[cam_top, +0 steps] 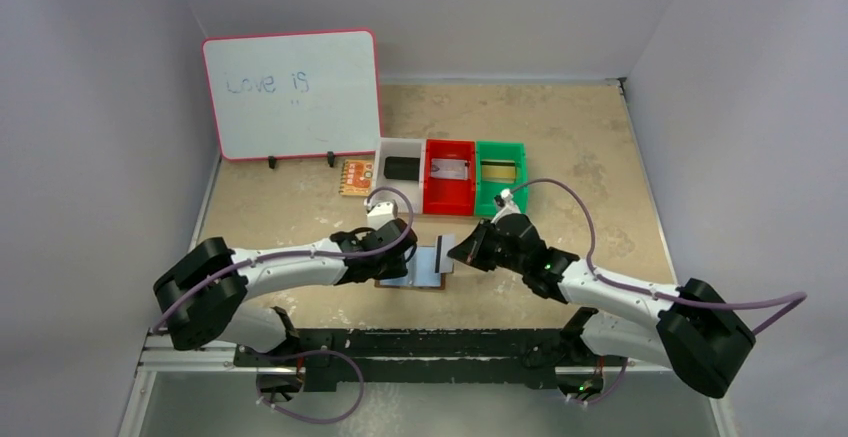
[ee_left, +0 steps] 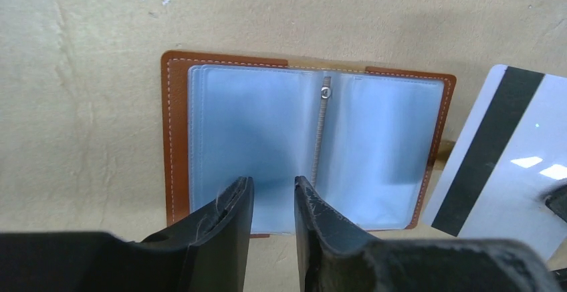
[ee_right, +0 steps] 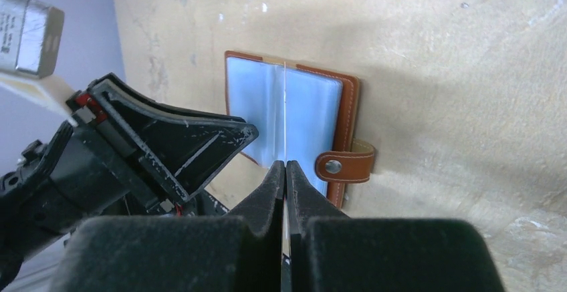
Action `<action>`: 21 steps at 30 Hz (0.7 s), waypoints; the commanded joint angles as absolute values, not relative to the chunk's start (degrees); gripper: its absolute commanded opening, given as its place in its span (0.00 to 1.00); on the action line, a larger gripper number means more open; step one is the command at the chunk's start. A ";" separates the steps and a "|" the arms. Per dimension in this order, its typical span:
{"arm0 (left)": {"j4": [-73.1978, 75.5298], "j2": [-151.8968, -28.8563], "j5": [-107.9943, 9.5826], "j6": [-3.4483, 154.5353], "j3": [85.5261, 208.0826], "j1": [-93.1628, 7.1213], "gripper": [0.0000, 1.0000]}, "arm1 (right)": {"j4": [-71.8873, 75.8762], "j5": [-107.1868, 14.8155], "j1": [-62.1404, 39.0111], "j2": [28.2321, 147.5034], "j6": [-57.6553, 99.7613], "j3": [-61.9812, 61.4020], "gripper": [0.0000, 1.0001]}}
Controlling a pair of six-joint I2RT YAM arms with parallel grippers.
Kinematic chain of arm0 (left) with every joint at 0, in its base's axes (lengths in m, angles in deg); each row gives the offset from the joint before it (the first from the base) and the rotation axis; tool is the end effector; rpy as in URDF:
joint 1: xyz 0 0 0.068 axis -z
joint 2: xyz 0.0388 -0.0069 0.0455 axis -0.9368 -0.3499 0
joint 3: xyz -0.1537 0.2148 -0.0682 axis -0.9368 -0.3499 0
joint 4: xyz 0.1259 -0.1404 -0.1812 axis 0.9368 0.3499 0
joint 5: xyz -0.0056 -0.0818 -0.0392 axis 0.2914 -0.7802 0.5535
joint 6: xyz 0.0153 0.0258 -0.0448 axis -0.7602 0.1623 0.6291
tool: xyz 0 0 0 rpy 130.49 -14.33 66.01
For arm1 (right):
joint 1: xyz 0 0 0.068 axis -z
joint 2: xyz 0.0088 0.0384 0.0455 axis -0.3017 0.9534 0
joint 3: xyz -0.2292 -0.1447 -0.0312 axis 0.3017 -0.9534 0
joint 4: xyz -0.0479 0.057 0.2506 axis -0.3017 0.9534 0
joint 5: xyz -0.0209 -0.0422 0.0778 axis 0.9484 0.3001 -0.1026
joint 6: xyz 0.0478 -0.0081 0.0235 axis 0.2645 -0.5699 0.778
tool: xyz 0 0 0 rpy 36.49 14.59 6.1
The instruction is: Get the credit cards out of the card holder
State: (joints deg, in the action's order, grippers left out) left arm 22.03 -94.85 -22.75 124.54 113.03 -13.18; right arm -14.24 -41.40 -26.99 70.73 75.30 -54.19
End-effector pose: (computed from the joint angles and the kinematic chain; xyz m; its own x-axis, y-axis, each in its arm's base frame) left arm 0.1482 -0.2023 0.1624 -0.8503 -0.2159 -0.4800 -0.0728 0.9515 -0.2990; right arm 0.1582 0.1582 0.1816 -0.7952 0.4437 -0.4132 -0.0754 0.6038 0.7936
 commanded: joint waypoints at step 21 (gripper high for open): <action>11.81 -76.94 -38.86 115.12 116.06 -25.83 0.47 | -44.86 -56.39 -26.82 64.00 56.53 -61.00 0.00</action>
